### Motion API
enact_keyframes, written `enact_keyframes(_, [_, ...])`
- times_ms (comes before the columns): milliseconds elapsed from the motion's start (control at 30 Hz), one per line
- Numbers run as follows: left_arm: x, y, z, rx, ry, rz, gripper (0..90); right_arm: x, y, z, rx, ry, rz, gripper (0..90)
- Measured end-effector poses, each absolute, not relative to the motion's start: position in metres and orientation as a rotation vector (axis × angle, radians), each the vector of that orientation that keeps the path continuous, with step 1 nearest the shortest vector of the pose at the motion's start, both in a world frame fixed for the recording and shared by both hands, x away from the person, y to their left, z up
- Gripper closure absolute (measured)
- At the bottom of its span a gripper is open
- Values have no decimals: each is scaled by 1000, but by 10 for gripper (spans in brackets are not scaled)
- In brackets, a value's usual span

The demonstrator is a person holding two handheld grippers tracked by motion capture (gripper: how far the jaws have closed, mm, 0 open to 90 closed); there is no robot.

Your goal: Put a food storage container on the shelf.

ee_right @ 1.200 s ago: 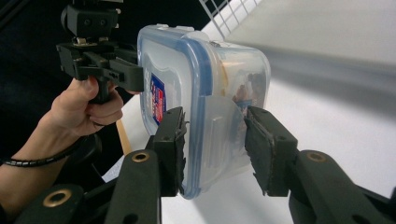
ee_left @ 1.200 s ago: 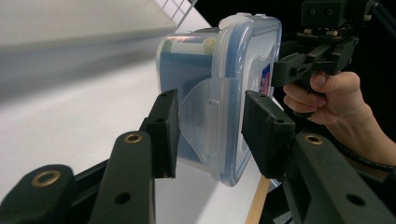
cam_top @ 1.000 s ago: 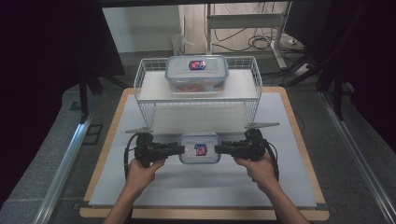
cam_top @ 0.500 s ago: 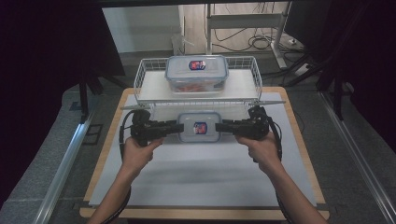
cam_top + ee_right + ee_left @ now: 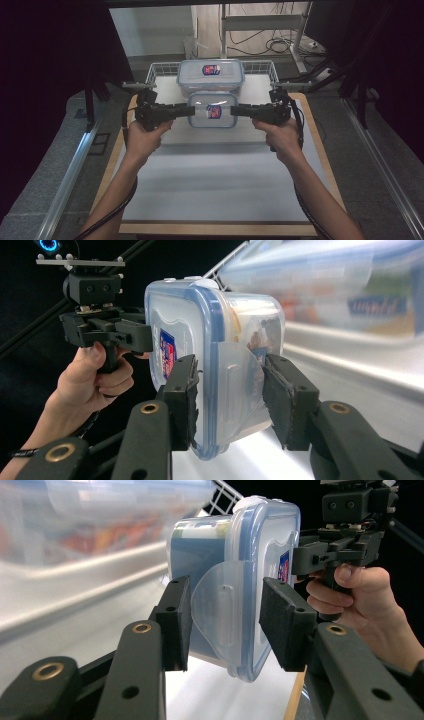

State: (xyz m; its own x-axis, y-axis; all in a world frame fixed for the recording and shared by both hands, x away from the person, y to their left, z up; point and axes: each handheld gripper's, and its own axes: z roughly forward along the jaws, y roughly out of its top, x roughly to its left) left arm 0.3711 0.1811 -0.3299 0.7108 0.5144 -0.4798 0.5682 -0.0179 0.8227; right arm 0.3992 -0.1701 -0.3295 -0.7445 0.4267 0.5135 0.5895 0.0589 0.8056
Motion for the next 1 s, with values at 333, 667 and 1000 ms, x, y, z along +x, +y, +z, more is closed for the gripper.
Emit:
enact_keyframes(333, [398,186,-297,1622,865,-46,570,420,-165,-290,-1083,-2196,-1817,576])
enact_keyframes(667, [422,194,-282,1571,876,-41,571,445,-157,-272,-1101,-2167,-1837,576])
enact_keyframes(1000, [445,197,-286,1534,886,-46,571,470,-154,-271,-1125,-2122,-1854,576])
